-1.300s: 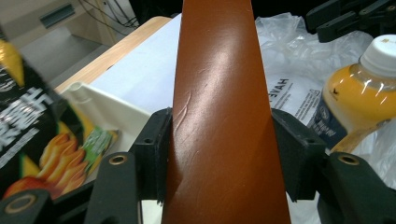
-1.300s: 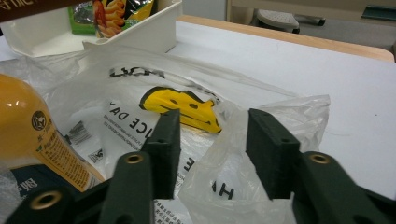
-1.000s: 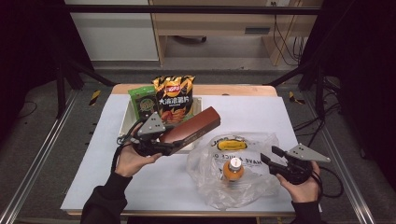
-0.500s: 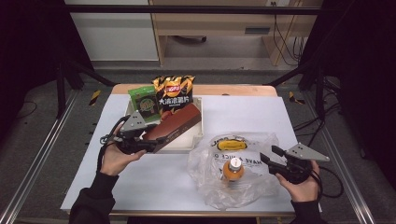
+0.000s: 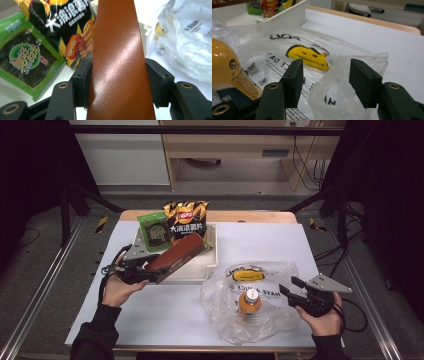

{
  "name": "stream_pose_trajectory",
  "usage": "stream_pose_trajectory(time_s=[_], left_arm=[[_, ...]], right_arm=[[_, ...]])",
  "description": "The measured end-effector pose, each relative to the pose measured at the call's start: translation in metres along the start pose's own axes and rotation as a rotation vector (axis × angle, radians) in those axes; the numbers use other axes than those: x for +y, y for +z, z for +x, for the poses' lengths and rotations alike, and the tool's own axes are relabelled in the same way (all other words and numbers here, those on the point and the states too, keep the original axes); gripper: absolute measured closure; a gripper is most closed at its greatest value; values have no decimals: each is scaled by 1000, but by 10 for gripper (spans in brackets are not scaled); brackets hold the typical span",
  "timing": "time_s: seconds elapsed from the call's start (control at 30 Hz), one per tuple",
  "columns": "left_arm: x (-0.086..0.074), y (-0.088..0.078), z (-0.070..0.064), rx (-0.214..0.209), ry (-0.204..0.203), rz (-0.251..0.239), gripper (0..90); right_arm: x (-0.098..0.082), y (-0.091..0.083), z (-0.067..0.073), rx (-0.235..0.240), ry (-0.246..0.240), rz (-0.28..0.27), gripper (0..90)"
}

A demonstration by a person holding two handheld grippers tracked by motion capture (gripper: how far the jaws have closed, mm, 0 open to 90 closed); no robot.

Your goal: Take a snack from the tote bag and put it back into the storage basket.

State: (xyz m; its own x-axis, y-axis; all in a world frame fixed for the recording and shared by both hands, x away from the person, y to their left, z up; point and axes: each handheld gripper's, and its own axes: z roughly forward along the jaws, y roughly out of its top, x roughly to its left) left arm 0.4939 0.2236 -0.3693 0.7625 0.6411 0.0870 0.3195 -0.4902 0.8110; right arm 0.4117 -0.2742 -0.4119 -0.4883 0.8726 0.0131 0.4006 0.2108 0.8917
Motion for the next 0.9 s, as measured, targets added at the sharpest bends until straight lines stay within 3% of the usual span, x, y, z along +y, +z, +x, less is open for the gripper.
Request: stream_pose_trajectory(time_s=[0.23, 0.9], left_arm=[[-7, 19, 6, -3, -3, 49, 433], [-9, 67, 14, -72, 6, 104, 432]], right_arm=[[-1, 1, -1, -3, 0, 3, 455], [-4, 2, -4, -5, 2, 9, 457]])
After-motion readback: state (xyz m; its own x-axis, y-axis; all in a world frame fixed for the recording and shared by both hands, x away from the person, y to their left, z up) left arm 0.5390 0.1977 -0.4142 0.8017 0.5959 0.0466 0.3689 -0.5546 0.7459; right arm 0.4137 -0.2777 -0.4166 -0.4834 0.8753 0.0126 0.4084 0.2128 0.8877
